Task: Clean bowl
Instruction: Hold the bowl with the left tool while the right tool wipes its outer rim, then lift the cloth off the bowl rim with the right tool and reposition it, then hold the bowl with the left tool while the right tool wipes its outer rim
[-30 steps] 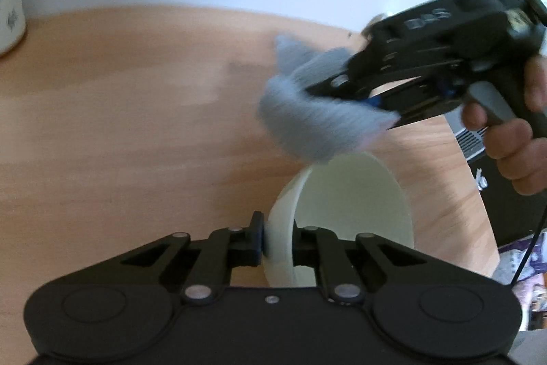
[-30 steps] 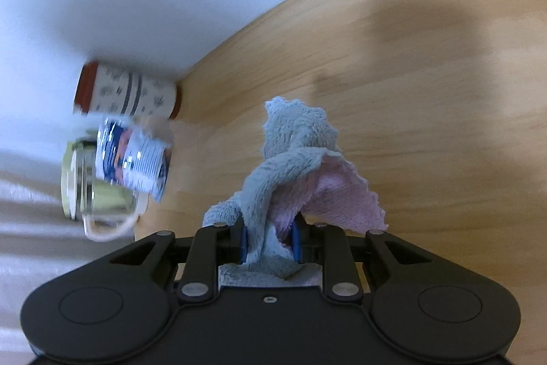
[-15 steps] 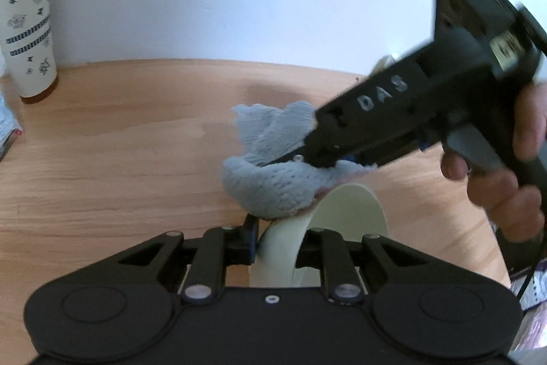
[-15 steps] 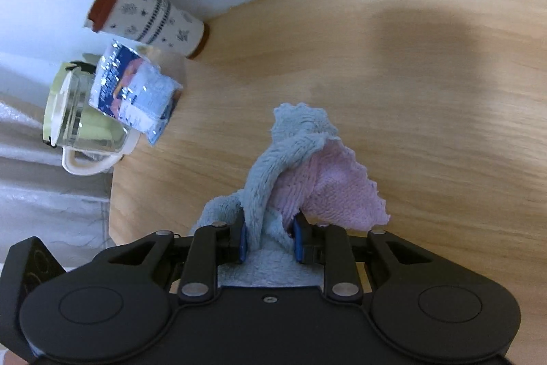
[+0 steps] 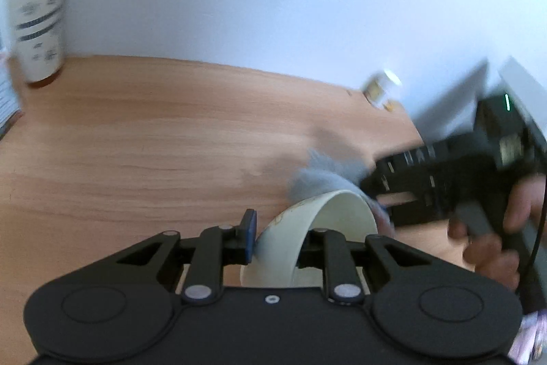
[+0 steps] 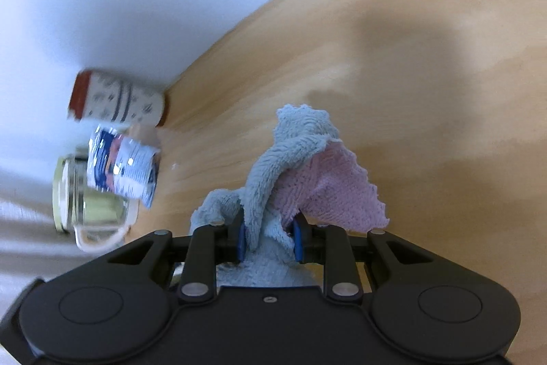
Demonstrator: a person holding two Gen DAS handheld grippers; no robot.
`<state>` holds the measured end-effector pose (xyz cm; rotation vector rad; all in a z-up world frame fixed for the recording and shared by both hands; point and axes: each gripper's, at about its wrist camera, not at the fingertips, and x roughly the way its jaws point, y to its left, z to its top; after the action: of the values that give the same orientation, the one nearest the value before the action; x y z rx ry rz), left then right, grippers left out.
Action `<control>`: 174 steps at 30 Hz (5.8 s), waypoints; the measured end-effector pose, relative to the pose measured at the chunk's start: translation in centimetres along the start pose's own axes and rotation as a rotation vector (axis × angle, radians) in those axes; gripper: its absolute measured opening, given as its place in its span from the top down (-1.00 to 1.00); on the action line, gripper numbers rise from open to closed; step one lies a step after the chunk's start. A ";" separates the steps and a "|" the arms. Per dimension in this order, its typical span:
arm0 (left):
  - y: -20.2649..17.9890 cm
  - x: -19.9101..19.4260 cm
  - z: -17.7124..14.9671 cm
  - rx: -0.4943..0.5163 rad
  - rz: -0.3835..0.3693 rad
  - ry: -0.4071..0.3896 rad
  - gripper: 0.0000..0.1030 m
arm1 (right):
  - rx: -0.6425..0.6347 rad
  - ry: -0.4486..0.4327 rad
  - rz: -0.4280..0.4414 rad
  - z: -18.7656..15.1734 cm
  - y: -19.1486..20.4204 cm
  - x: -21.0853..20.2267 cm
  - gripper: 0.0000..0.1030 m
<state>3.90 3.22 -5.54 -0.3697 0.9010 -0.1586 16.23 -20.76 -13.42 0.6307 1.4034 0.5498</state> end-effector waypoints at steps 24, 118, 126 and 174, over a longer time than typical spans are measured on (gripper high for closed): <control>-1.3 -0.2 0.4 0.111 -0.035 0.008 0.63 | -0.132 0.131 0.042 0.0 4.4 1.8 0.46; 2.5 5.0 1.2 0.324 -0.128 0.260 0.83 | 0.203 -0.056 0.068 -1.9 -3.3 0.7 0.47; 1.5 2.0 0.0 0.101 -0.100 0.109 0.77 | 0.070 0.064 0.090 -0.2 -0.4 2.5 0.47; -2.3 0.9 -2.9 -0.207 -0.017 -0.016 0.64 | 0.212 0.052 0.244 -2.0 -7.2 -0.8 0.47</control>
<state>2.23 0.12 -6.98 -0.5700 0.9013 -0.0783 14.04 -26.33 -17.94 0.9732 1.4547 0.6181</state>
